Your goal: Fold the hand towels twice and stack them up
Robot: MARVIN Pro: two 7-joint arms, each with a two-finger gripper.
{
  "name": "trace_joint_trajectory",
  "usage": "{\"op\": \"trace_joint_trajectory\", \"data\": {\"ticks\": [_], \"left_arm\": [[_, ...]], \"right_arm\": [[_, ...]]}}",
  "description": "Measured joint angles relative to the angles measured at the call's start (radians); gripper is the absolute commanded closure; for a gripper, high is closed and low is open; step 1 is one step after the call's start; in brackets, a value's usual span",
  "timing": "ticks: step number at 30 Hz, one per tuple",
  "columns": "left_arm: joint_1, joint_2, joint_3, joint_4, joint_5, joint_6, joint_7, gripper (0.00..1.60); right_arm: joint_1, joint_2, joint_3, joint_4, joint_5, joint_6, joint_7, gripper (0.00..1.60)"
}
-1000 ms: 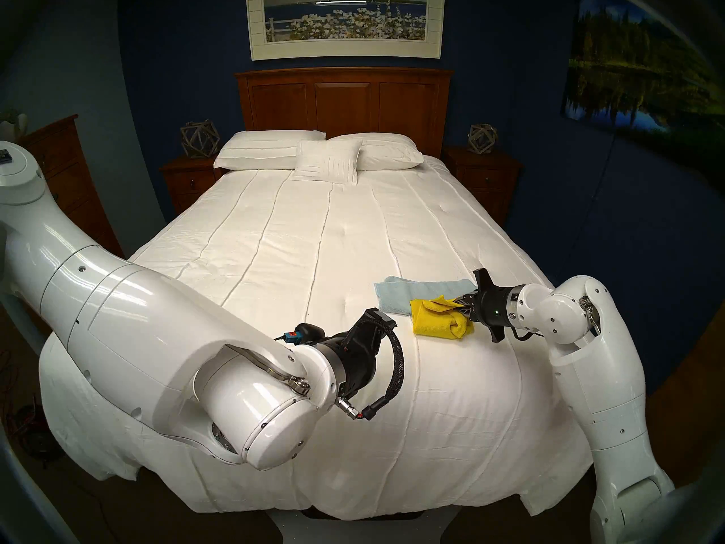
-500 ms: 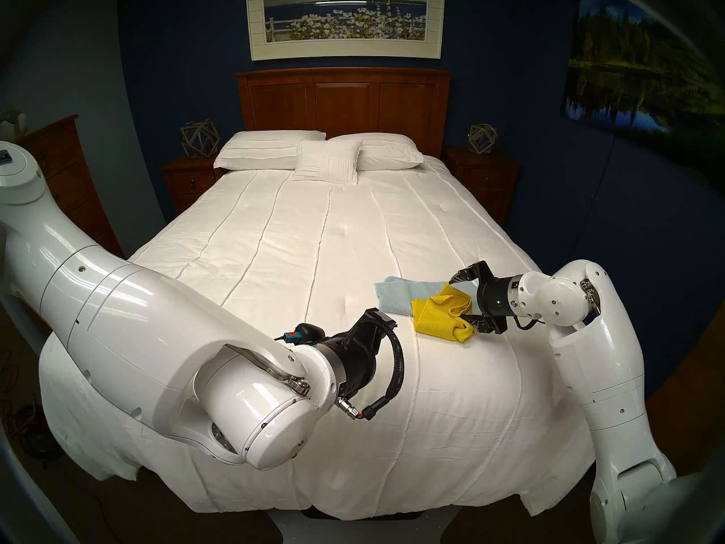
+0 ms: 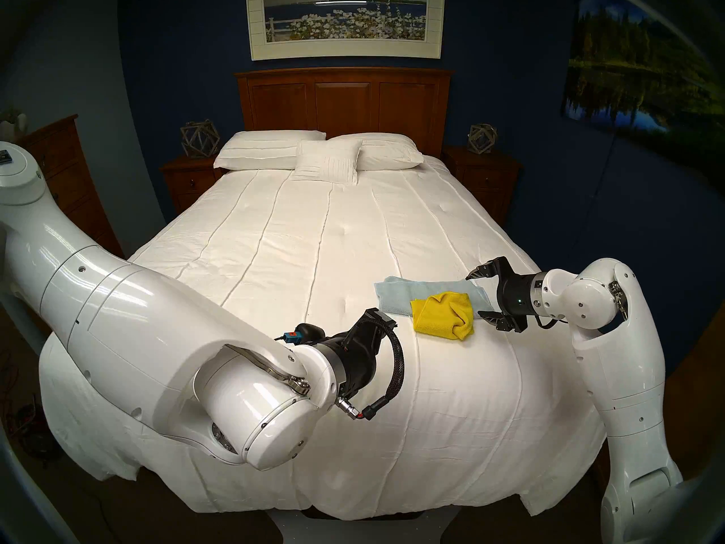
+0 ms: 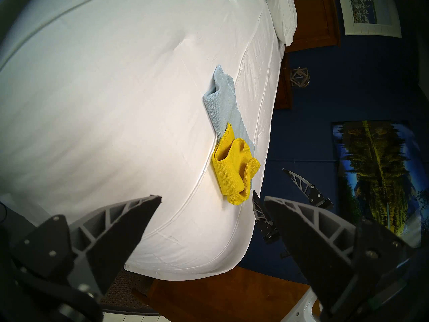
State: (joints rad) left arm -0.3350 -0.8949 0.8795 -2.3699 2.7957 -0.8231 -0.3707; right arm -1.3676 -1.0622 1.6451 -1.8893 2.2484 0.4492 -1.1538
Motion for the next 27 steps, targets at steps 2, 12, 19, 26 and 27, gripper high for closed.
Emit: {"op": "trace_joint_trajectory", "data": {"ticks": [2,12,19,26,27], "left_arm": [[0.000,0.000,0.000,0.000,0.000,0.000,0.000,0.00],[0.001,0.001,-0.001,0.000,0.001,0.000,0.001,0.00],[0.001,0.001,-0.002,0.000,0.001,0.000,0.001,0.00],[0.002,0.001,-0.002,0.000,0.001,-0.001,0.002,0.00],[0.002,0.001,-0.002,0.000,0.002,-0.001,0.002,0.00]], "right_arm": [[-0.018,0.005,0.013,-0.027,0.018,0.007,-0.007,0.00],[-0.116,0.013,0.020,-0.077,0.044,0.033,-0.048,0.00],[-0.131,0.002,-0.010,-0.066,0.026,0.043,-0.042,0.00],[-0.131,-0.008,-0.026,-0.065,0.007,0.046,-0.036,0.33],[-0.131,-0.009,-0.026,-0.068,0.006,0.046,-0.036,0.38]]}}
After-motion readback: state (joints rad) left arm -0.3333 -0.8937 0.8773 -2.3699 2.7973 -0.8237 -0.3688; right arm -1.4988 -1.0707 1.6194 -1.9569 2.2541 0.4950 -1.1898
